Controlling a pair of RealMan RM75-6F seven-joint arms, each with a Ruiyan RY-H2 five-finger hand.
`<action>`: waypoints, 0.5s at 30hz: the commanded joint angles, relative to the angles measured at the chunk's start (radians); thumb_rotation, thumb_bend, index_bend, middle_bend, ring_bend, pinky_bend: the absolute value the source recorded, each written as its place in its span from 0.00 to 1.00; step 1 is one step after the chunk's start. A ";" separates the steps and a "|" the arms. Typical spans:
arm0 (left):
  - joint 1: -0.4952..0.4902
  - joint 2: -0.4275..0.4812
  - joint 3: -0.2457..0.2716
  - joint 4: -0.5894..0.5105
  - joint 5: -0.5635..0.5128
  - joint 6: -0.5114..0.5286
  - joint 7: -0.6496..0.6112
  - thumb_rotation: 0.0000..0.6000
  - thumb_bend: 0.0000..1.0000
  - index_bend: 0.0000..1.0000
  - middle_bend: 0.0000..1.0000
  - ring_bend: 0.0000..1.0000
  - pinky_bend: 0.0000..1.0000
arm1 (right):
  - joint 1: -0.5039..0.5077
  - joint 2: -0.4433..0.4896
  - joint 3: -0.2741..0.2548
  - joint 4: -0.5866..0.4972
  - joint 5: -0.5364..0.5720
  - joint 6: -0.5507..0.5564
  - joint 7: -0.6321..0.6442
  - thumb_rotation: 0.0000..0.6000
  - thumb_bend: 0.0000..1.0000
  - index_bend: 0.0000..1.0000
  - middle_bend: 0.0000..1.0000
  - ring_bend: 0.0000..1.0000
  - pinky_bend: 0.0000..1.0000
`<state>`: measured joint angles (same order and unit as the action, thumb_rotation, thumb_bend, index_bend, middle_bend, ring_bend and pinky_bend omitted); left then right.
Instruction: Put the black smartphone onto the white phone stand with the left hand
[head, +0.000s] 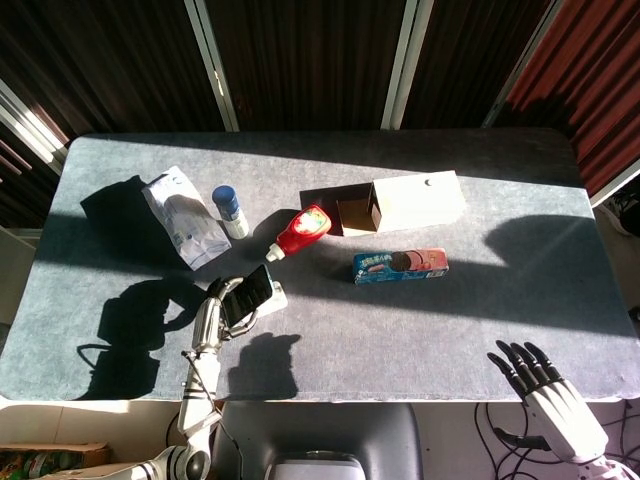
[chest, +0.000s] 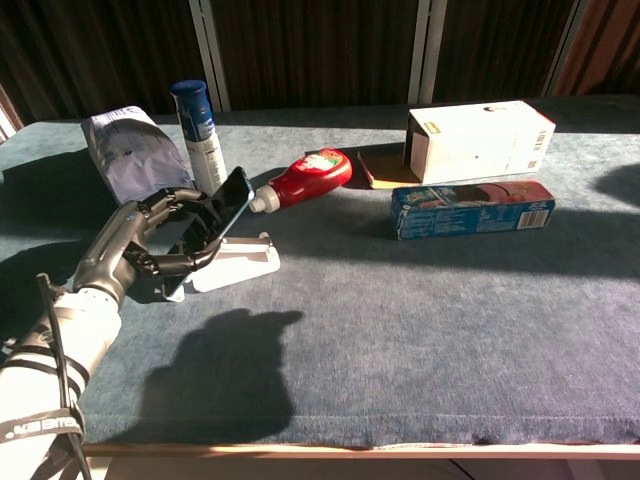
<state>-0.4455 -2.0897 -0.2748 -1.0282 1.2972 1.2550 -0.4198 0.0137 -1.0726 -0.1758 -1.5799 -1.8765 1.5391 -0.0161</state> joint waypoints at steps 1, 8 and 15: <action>-0.001 -0.001 -0.003 0.000 -0.002 0.000 -0.002 1.00 0.37 0.15 0.17 0.07 0.04 | 0.000 0.000 0.000 0.000 0.000 0.000 0.000 1.00 0.25 0.00 0.00 0.00 0.00; -0.004 -0.001 -0.008 -0.005 0.000 -0.001 -0.010 1.00 0.35 0.03 0.02 0.00 0.00 | 0.000 0.001 0.000 0.000 0.000 0.000 0.000 1.00 0.25 0.00 0.00 0.00 0.00; -0.001 0.009 -0.009 -0.025 0.004 0.004 -0.013 1.00 0.35 0.00 0.00 0.00 0.00 | -0.001 0.001 0.001 0.001 -0.001 0.003 0.001 1.00 0.25 0.00 0.00 0.00 0.00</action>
<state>-0.4478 -2.0827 -0.2845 -1.0509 1.2995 1.2577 -0.4323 0.0126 -1.0715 -0.1750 -1.5788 -1.8770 1.5425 -0.0151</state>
